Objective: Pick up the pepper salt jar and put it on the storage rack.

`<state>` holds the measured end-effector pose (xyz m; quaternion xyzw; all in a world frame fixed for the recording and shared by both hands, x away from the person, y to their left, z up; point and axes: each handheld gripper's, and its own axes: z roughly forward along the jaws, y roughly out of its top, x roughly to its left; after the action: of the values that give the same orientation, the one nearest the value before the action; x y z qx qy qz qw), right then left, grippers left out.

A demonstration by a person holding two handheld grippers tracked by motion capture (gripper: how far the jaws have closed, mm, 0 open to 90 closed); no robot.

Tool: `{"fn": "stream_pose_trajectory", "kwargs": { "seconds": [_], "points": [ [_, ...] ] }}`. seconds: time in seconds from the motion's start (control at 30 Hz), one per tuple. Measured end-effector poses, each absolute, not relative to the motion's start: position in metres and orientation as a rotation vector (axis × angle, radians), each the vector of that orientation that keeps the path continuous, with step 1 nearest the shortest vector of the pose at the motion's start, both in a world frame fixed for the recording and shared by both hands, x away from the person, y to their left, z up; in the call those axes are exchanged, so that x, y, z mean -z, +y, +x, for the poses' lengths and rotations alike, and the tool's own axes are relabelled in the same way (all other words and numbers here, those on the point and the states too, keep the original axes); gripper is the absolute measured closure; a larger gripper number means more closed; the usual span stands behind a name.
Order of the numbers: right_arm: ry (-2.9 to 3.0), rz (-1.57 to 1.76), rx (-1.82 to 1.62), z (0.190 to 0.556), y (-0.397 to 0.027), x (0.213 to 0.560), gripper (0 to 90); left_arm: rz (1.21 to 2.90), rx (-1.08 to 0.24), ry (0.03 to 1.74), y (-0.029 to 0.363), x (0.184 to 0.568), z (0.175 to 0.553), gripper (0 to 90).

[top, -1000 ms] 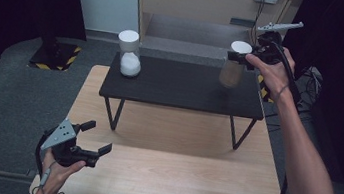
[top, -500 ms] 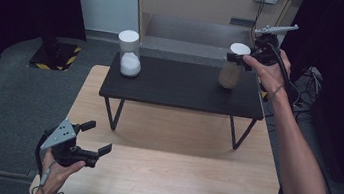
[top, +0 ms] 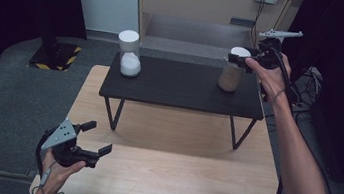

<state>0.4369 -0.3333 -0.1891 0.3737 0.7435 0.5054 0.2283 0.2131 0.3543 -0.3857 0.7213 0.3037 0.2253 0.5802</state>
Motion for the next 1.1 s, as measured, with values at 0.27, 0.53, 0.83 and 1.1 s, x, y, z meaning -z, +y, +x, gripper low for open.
{"fn": "stream_pose_trajectory", "kwargs": {
  "seconds": [0.27,0.53,0.83,1.1],
  "points": [
    [1.939,1.019,-1.503,0.418,-0.358,0.176,5.7,1.684,-0.523,0.707,0.355,0.386,0.213,1.3],
    [1.889,0.915,-1.607,0.389,-0.382,0.161,5.0,1.692,-0.522,0.7,0.353,0.385,0.214,1.3],
    [1.896,0.78,-1.637,0.35,-0.394,0.155,4.8,1.694,-0.511,0.69,0.352,0.385,0.215,1.3],
    [1.914,0.712,-1.656,0.326,-0.4,0.168,4.0,1.698,-0.511,0.689,0.351,0.385,0.215,1.3]
  ]
}}
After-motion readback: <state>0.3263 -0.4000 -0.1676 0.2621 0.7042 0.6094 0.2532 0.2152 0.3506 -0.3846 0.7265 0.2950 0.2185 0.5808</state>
